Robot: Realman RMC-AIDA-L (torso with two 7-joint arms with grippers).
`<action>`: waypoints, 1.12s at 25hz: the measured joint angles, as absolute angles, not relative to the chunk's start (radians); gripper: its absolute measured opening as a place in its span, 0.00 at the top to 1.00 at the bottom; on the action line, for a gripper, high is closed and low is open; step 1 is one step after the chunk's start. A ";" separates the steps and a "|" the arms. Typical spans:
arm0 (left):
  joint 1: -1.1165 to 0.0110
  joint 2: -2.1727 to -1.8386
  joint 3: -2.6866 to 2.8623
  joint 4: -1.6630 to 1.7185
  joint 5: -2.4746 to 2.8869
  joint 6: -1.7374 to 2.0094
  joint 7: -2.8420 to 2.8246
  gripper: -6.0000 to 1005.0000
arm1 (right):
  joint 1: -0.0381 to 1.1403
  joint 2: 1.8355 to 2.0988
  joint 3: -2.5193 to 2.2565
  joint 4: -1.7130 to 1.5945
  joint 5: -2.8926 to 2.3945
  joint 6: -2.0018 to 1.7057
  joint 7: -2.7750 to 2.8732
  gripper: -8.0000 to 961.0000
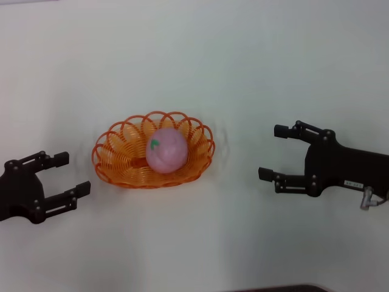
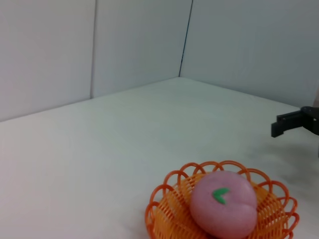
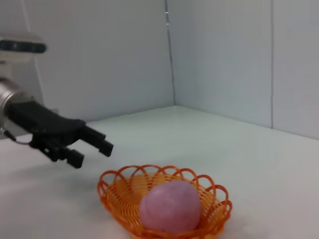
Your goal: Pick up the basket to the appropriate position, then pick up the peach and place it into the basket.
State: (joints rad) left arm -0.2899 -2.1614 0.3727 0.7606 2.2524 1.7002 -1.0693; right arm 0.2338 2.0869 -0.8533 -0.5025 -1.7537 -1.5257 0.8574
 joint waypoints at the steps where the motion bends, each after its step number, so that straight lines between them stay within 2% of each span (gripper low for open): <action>1: -0.289 -2.161 0.373 0.760 2.250 1.697 -1.069 0.25 | 0.231 2.087 -0.851 -0.497 -1.754 -1.526 0.836 0.01; 28: -0.280 -2.162 0.346 0.720 2.215 1.696 -1.038 0.25 | 0.246 2.088 -0.802 -0.426 -1.745 -1.500 0.714 0.02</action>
State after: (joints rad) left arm -0.2804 -2.1625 0.3462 0.7197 2.2150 1.6958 -1.0381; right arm 0.2458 2.0875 -0.8022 -0.4264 -1.7453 -1.4997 0.7140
